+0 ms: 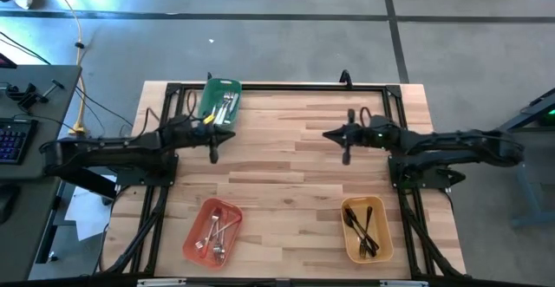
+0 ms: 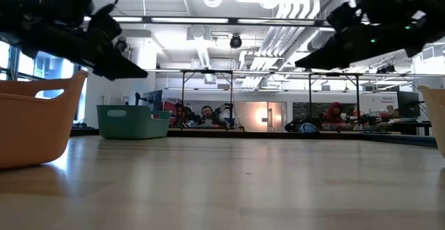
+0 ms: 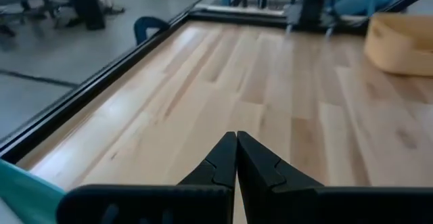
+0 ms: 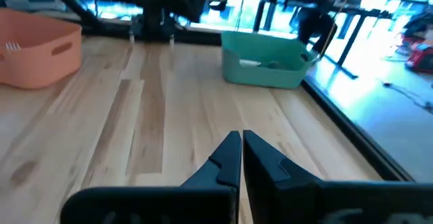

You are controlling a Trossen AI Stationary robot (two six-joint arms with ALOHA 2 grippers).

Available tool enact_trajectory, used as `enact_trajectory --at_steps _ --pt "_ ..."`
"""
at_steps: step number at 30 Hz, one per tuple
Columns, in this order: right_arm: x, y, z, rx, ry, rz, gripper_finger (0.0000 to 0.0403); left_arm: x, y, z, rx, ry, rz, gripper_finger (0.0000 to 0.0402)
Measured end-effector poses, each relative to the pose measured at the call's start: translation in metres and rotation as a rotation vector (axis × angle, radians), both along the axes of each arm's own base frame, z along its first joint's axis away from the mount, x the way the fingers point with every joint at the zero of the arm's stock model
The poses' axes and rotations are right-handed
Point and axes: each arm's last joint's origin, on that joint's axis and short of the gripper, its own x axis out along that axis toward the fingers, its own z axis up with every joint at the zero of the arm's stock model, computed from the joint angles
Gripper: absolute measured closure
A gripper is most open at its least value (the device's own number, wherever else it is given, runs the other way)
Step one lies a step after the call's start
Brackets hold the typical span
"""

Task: Sort silverware by color (type)
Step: Return to Home Position

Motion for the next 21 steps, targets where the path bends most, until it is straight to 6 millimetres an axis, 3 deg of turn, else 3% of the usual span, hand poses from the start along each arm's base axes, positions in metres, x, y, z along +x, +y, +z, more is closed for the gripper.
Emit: enact_trajectory --at_steps 9,21 --pt "-0.043 0.008 -0.016 -0.036 -0.079 -0.131 0.0403 -0.021 -0.021 -0.008 0.004 -0.128 -0.081 0.0401" --pt "-0.069 0.016 -0.024 -0.002 -0.148 -0.158 0.0403 -0.037 -0.033 -0.004 0.012 -0.198 -0.200 0.0401"
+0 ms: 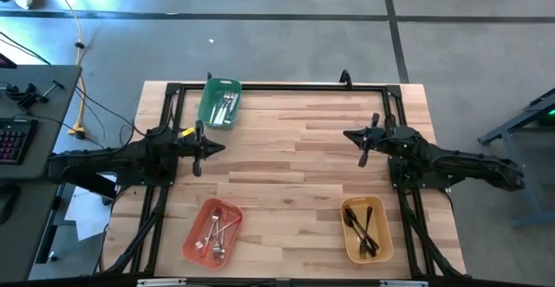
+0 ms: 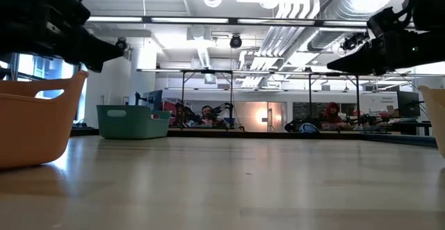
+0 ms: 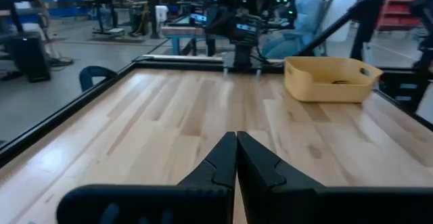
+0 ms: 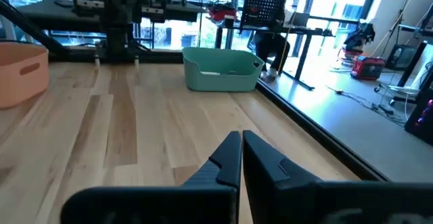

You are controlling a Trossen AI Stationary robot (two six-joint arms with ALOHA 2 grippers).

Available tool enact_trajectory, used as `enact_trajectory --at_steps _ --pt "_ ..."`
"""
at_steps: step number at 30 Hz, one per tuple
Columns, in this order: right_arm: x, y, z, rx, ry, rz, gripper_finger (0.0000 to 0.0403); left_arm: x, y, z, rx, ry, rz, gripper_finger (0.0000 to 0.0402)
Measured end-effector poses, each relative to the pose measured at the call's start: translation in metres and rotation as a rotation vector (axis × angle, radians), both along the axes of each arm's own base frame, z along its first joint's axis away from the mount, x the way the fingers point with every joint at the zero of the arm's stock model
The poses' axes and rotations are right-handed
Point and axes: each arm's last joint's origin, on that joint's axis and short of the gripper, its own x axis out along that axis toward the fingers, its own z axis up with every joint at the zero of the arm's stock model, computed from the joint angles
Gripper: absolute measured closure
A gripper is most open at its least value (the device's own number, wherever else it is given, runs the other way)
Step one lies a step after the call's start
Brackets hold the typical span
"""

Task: Sort silverware by color (type)
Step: Return to Home Position

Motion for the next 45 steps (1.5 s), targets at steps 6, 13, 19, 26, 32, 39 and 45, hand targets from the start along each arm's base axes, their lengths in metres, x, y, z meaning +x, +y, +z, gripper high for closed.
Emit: enact_trajectory --at_steps 6,13,19,26,32,39,45 --pt "-0.008 0.002 0.002 -0.007 -0.020 -0.017 0.0403 -0.011 -0.004 0.002 -0.010 -0.039 -0.029 0.0401" --pt "-0.017 0.004 0.002 0.005 -0.047 -0.041 0.0403 -0.017 -0.005 0.011 0.047 -0.109 -0.026 0.0401" --pt "-0.020 0.003 0.006 -0.004 -0.092 -0.067 0.0403 -0.018 -0.005 0.011 0.045 -0.109 -0.025 0.0401" --pt "-0.022 -0.002 0.006 0.035 -0.112 -0.127 0.0403 -0.018 -0.001 0.009 0.053 -0.088 0.105 0.0401" --pt "-0.025 -0.008 0.006 0.040 -0.116 -0.192 0.0403 -0.018 0.002 0.007 0.045 -0.076 0.210 0.0401" --pt "-0.027 -0.009 0.006 0.042 -0.125 -0.154 0.0403 -0.017 -0.004 0.009 0.040 -0.096 0.077 0.0401" --pt "-0.030 -0.014 0.007 0.021 -0.122 -0.238 0.0403 -0.016 0.000 0.006 0.036 -0.078 0.197 0.0401"
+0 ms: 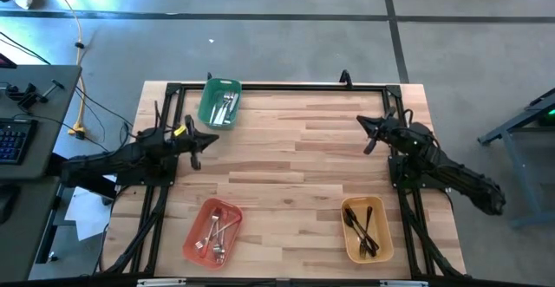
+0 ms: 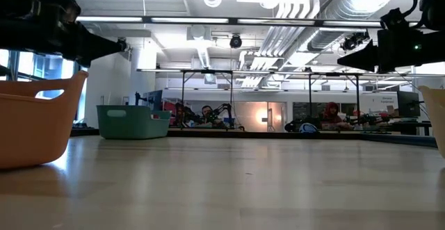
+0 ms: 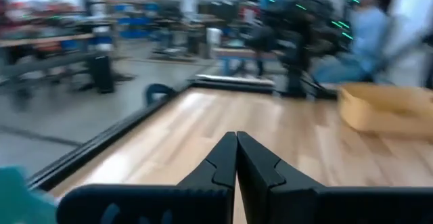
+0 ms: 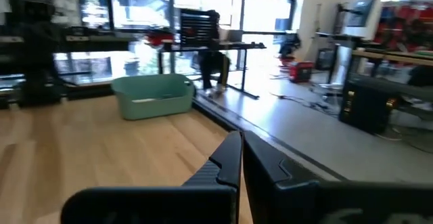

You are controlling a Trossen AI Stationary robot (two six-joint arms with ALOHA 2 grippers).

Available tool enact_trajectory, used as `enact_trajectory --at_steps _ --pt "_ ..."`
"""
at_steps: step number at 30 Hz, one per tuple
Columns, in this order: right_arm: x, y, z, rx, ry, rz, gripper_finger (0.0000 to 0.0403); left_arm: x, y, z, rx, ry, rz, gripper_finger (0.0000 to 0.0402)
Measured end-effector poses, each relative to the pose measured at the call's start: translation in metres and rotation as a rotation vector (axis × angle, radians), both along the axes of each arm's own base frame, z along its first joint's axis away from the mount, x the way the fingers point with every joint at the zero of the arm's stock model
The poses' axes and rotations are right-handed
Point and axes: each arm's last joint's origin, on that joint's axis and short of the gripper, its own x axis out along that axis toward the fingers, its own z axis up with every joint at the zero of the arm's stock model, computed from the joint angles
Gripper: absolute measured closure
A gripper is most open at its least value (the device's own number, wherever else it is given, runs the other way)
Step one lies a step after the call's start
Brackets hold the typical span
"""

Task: Sort silverware by color (type)
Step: Return to Home Position

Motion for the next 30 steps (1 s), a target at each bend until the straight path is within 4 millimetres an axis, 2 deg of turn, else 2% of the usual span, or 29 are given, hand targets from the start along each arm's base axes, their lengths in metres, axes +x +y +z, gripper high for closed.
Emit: enact_trajectory --at_steps 3,6,12,18,30 --pt "-0.0019 -0.0036 -0.0004 -0.003 0.008 -0.048 0.0403 -0.0016 0.0050 0.0017 -0.056 -0.040 0.118 0.0401" --pt "-0.0030 -0.0054 -0.0006 0.038 -0.017 -0.063 0.0403 -0.0025 0.0080 0.0016 -0.075 -0.047 0.163 0.0401" --pt "-0.0033 -0.0060 -0.0009 0.077 -0.042 -0.066 0.0403 -0.0010 0.0092 -0.0008 -0.031 -0.002 0.155 0.0401" --pt "-0.0032 -0.0059 -0.0009 0.077 -0.041 -0.063 0.0403 0.0008 0.0096 -0.0035 -0.093 0.009 0.153 0.0401" --pt "-0.0032 -0.0059 -0.0010 0.077 -0.041 -0.064 0.0402 0.0008 0.0096 -0.0033 -0.099 0.006 0.153 0.0399"
